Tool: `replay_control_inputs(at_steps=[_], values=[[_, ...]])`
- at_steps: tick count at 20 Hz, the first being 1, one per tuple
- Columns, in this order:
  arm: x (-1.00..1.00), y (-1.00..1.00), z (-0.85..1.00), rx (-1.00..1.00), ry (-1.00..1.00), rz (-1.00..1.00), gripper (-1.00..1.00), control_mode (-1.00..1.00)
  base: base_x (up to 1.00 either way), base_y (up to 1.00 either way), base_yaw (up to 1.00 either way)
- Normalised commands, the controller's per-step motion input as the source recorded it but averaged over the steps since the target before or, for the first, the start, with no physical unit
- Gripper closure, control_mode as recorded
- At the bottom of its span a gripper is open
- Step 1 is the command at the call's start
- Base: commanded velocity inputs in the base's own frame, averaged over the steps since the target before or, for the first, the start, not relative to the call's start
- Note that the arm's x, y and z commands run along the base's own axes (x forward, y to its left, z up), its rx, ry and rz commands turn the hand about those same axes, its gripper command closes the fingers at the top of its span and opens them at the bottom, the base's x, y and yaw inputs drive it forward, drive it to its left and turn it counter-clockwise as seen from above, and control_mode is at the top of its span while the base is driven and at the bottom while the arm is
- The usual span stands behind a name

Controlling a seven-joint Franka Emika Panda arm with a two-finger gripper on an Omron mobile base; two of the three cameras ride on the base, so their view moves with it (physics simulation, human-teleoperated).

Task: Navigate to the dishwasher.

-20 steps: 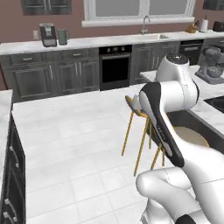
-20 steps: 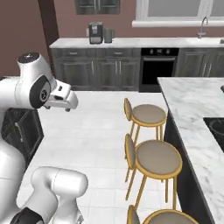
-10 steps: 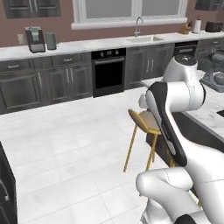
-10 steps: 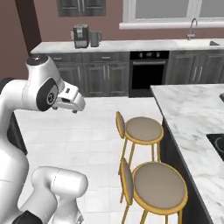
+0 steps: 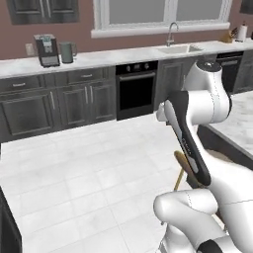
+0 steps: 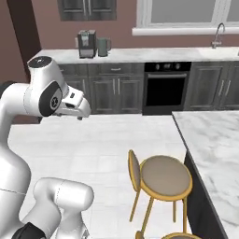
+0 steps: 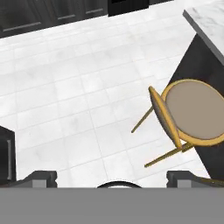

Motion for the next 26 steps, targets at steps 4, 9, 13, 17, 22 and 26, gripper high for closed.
replay_control_inputs(at_steps=[4, 9, 13, 17, 22, 26], values=[[0.0, 0.0, 0.0, 0.0, 0.0, 0.0, -1.0, 1.0, 1.0, 0.37, 0.03], [0.0, 0.0, 0.0, 0.0, 0.0, 0.0, -1.0, 1.0, 1.0, 0.37, 0.01], [0.0, 0.0, 0.0, 0.0, 0.0, 0.0, -1.0, 1.0, 1.0, 0.36, 0.0], [0.0, 0.0, 0.0, 0.0, 0.0, 0.0, -1.0, 1.0, 1.0, 0.32, 0.0], [0.0, 0.0, 0.0, 0.0, 0.0, 0.0, -1.0, 1.0, 1.0, 0.06, -0.05], [0.0, 0.0, 0.0, 0.0, 0.0, 0.0, -1.0, 1.0, 1.0, 0.0, -0.08]])
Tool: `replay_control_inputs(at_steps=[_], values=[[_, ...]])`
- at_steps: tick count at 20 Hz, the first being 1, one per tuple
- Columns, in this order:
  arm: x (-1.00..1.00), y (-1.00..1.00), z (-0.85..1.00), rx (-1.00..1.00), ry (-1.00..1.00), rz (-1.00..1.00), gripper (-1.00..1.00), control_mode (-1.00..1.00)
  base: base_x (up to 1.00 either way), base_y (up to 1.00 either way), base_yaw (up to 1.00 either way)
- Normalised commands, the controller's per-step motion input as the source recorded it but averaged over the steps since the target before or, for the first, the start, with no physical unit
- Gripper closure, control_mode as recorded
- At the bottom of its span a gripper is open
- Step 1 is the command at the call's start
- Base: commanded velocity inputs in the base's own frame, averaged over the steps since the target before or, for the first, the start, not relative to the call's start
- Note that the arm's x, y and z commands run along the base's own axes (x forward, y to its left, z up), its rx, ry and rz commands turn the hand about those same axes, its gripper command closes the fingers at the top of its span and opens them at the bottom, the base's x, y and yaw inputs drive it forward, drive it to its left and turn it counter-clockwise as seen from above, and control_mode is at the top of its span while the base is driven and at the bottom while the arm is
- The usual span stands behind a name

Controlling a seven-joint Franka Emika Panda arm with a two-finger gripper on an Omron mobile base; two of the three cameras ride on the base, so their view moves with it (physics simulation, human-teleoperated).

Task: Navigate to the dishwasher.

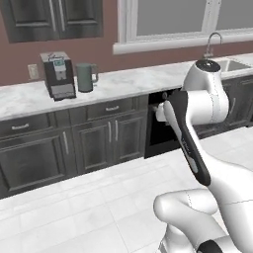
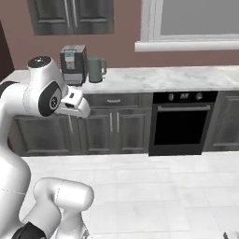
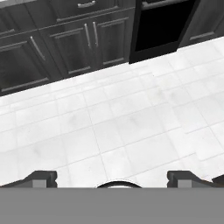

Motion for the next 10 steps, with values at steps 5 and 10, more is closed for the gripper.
replay_control_inputs(at_steps=[5, 10], values=[[0.0, 0.0, 0.0, 0.0, 0.0, 0.0, -1.0, 1.0, 1.0, 0.0, -0.08], [0.0, 0.0, 0.0, 0.0, 0.0, 0.0, -1.0, 1.0, 1.0, 0.0, -0.08]])
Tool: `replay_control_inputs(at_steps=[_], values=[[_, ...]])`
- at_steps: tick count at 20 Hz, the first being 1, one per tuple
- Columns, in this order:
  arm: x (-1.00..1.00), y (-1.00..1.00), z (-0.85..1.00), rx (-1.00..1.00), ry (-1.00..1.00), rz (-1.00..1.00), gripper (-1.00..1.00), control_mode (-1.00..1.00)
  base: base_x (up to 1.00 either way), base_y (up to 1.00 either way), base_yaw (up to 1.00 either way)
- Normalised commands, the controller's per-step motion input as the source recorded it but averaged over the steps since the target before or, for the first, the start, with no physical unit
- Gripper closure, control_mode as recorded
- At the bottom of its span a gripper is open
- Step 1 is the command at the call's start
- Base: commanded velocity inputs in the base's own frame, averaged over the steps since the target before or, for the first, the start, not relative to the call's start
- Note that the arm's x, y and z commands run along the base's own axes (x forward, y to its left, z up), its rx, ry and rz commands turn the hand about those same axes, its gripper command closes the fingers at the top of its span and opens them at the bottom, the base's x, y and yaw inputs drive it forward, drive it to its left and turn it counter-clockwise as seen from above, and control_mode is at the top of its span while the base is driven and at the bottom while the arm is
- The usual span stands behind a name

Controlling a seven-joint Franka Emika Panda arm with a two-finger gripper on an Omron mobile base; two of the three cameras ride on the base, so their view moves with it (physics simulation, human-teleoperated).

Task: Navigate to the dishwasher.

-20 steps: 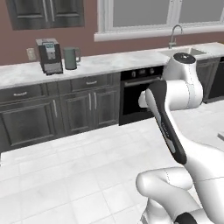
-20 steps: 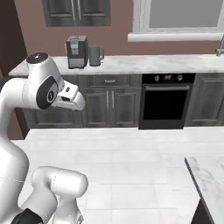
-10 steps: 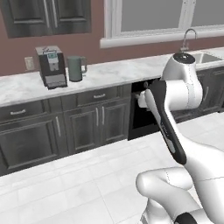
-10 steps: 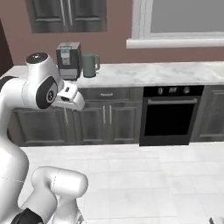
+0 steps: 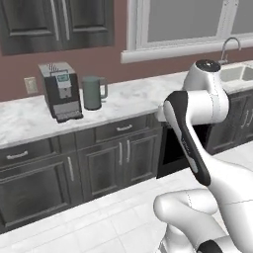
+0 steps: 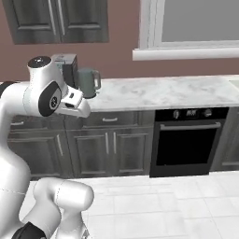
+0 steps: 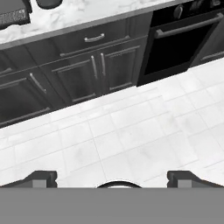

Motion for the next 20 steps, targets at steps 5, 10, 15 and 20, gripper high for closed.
replay_control_inputs(at_steps=[5, 10, 15, 20], values=[[0.0, 0.0, 0.0, 0.0, 0.0, 0.0, -1.0, 1.0, 1.0, -0.13, -0.23], [0.0, 0.0, 0.0, 0.0, 0.0, 0.0, -1.0, 1.0, 1.0, -0.24, -0.42], [0.0, 0.0, 0.0, 0.0, 0.0, 0.0, -1.0, 1.0, 0.87, -0.73, -0.26], [0.0, 0.0, 0.0, 0.0, 0.0, 0.0, -1.0, 1.0, 0.34, -1.0, -0.27]])
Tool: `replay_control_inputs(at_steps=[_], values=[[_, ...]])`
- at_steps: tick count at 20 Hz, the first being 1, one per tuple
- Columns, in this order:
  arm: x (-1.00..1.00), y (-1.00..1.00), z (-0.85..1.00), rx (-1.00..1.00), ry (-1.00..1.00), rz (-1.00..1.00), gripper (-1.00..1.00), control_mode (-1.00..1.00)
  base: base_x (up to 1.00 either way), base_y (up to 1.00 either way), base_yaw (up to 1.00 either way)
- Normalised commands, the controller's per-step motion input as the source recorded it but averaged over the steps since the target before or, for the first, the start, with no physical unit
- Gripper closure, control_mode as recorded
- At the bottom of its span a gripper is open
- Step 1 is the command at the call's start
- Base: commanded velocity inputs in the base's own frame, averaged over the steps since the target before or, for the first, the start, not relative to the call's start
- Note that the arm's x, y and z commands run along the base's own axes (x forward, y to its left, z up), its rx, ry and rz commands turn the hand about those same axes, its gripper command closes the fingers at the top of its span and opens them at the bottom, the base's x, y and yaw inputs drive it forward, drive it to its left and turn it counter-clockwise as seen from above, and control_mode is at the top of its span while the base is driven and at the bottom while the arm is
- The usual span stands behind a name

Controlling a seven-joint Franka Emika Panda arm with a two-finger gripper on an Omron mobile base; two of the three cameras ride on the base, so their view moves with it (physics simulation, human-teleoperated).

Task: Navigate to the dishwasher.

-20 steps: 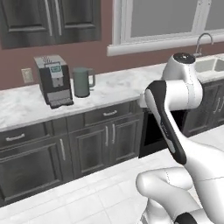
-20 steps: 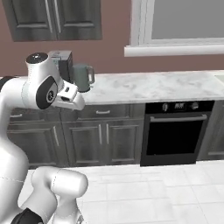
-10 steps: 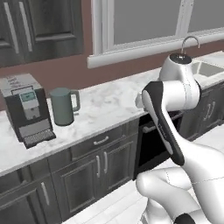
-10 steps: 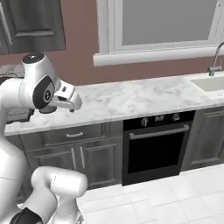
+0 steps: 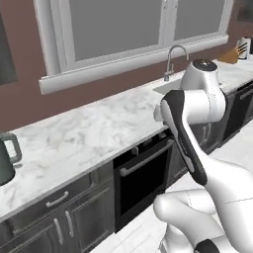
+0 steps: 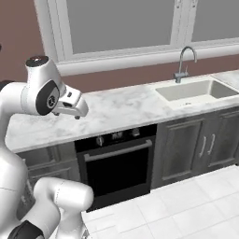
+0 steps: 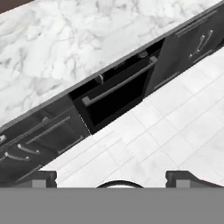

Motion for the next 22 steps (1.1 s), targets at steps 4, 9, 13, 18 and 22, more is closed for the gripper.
replay_control_inputs(at_steps=[4, 9, 13, 18, 22], values=[[0.0, 0.0, 0.0, 0.0, 0.0, 0.0, -1.0, 1.0, 0.28, -1.0, -0.44], [0.0, 0.0, 0.0, 0.0, 0.0, 0.0, -1.0, 1.0, 0.44, -0.86, -0.39], [0.0, 0.0, 0.0, 0.0, 0.0, 0.0, -1.0, 1.0, 0.54, -0.68, -0.29], [0.0, 0.0, 0.0, 0.0, 0.0, 0.0, -1.0, 1.0, 0.5, -0.92, -0.26], [0.0, 0.0, 0.0, 0.0, 0.0, 0.0, -1.0, 1.0, 0.73, -1.0, -0.27]])
